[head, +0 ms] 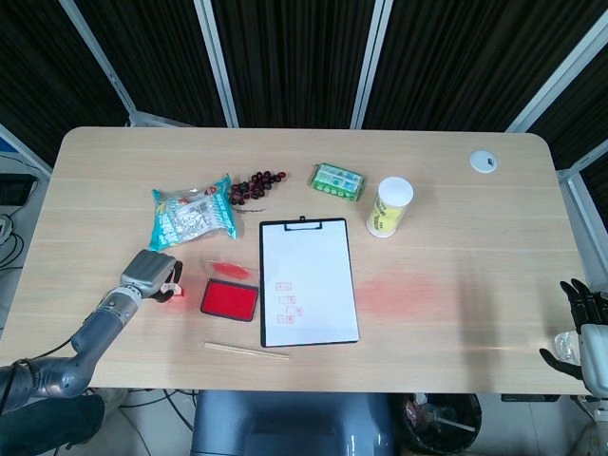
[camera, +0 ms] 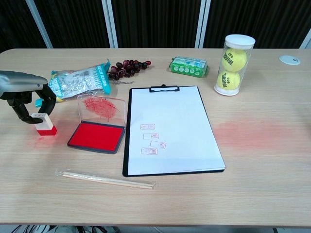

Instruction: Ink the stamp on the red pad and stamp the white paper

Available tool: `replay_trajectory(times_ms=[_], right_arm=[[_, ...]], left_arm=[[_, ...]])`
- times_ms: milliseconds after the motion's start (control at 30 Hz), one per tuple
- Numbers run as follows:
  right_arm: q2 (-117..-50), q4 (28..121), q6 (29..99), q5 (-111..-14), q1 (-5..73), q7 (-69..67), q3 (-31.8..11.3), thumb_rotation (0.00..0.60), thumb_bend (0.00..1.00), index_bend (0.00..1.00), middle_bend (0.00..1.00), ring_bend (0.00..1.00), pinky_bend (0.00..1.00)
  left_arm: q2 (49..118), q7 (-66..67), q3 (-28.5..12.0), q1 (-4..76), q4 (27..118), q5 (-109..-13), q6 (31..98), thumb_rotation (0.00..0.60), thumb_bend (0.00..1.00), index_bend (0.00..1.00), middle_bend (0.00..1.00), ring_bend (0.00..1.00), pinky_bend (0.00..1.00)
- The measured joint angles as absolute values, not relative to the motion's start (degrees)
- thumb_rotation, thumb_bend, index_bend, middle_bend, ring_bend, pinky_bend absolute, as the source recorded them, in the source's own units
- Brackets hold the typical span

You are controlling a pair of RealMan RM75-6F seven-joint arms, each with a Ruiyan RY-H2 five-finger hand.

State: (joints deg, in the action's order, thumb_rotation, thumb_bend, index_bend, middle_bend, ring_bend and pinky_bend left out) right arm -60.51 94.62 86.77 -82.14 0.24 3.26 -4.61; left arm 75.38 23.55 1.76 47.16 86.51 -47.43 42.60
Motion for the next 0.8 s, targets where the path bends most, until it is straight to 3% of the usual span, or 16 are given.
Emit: replay_trajectory(times_ms=[800], right_arm=[[-60.42, 94.72, 86.72, -82.17, 0.22, 3.2, -4.57, 0.6, 0.1, 0.11, 0.1, 0.16, 0.16]], left_arm=[[72.57, 30.33, -0.82, 52.09, 98.86, -45.94, 46.13, 0.6, 0.46, 0.61, 0.56, 1.0, 1.0]])
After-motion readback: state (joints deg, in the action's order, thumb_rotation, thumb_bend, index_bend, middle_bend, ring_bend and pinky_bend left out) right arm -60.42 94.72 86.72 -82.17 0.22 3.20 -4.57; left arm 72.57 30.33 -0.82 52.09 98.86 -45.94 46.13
